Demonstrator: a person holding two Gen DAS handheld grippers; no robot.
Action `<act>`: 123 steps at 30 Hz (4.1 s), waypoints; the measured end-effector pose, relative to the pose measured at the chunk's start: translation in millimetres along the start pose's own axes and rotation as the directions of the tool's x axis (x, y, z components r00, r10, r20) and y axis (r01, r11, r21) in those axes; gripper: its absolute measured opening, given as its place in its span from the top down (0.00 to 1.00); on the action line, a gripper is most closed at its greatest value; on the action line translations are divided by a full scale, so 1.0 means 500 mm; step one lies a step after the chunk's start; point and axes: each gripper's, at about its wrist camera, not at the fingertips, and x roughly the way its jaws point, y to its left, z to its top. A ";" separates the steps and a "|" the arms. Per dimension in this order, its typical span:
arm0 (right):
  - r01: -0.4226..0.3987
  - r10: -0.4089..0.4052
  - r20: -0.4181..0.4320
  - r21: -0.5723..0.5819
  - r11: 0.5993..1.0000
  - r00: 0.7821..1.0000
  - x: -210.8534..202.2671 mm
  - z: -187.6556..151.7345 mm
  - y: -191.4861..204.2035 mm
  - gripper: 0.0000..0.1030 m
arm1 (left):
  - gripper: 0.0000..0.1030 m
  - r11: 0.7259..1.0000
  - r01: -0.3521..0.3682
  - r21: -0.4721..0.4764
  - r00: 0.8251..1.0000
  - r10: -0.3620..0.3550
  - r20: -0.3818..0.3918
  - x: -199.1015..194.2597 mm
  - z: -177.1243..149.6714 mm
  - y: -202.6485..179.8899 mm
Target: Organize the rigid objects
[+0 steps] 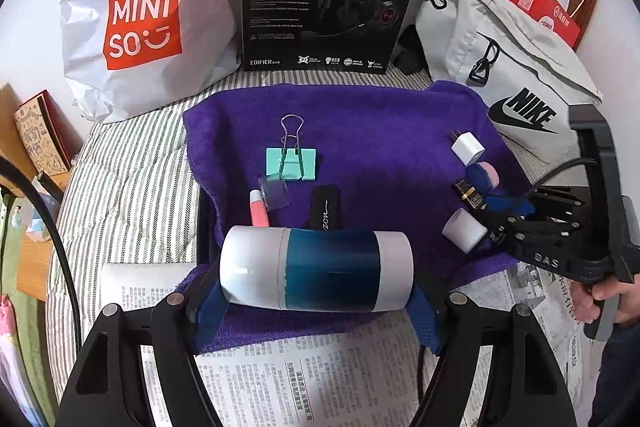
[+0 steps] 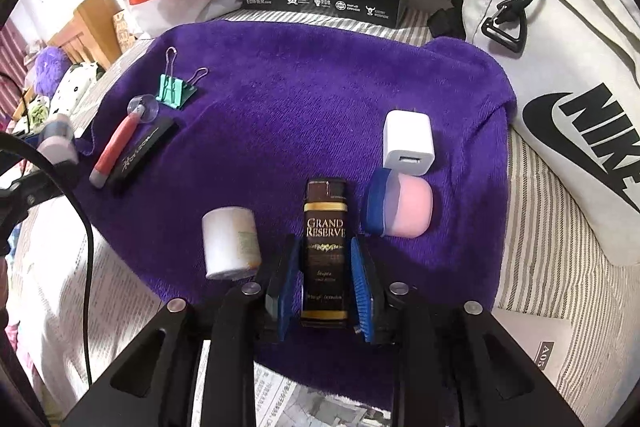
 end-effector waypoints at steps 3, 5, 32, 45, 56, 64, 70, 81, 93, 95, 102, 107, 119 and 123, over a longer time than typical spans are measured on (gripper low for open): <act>0.008 -0.008 -0.004 -0.008 1.000 1.000 -0.009 -0.008 -0.003 0.69 | 0.27 1.000 -0.018 0.007 1.000 0.018 -0.013 0.013 0.003 -0.007; 0.004 -0.004 0.005 -0.009 1.000 1.000 -0.019 -0.013 -0.006 0.69 | 0.27 1.000 -0.010 0.007 1.000 0.010 -0.016 0.020 0.005 -0.013; -0.023 0.020 0.091 0.022 1.000 0.996 -0.101 -0.082 -0.050 0.64 | 0.27 0.981 -0.039 0.192 0.997 0.050 -0.051 0.148 0.054 -0.144; -0.052 0.048 0.108 0.028 0.998 0.993 -0.114 -0.103 -0.054 0.64 | 0.27 0.971 -0.024 0.237 0.998 0.038 -0.057 0.175 0.060 -0.174; -0.052 0.047 0.107 0.050 0.997 0.993 -0.117 -0.101 -0.054 0.64 | 0.22 0.975 0.004 0.223 0.996 0.017 -0.091 0.157 0.056 -0.169; -0.038 0.027 0.122 0.082 0.996 0.992 -0.127 -0.107 -0.049 0.57 | 0.22 0.977 -0.007 0.212 0.994 0.029 -0.103 0.127 0.037 -0.172; -0.050 0.037 0.131 0.094 0.994 0.991 -0.137 -0.115 -0.035 0.46 | 0.22 0.977 -0.035 0.209 0.995 0.053 -0.081 0.081 0.023 -0.173; -0.016 -0.005 0.141 0.151 0.988 0.990 -0.151 -0.138 -0.018 0.26 | 0.19 0.988 -0.071 0.137 0.996 0.078 -0.049 -0.010 -0.018 -0.130; 0.008 -0.048 0.159 0.247 0.969 0.986 -0.243 -0.175 0.023 0.02 | 0.04 0.993 -0.113 0.045 0.992 0.110 0.058 -0.167 -0.087 -0.121; 0.027 -0.065 0.149 0.249 0.968 0.987 -0.260 -0.182 0.032 0.01 | 0.01 0.996 -0.093 0.013 0.994 0.092 0.064 -0.189 -0.094 -0.118; 0.076 -0.117 0.132 0.279 0.957 0.984 -0.315 -0.218 0.053 0.00 | 0.01 0.995 -0.081 -0.066 0.994 0.085 0.071 -0.237 -0.125 -0.115; 0.115 -0.159 0.135 0.284 0.952 0.978 -0.355 -0.246 0.061 0.00 | 0.01 0.992 -0.090 -0.086 0.993 0.097 0.073 -0.264 -0.145 -0.117; 0.118 -0.161 0.135 0.281 0.953 0.978 -0.389 -0.272 0.075 0.00 | 0.01 0.990 -0.124 -0.069 0.989 0.129 0.073 -0.299 -0.168 -0.124; 0.127 -0.173 0.141 0.284 0.950 0.975 -0.398 -0.273 0.080 0.00 | 0.01 0.990 -0.126 -0.069 0.989 0.131 0.065 -0.300 -0.173 -0.122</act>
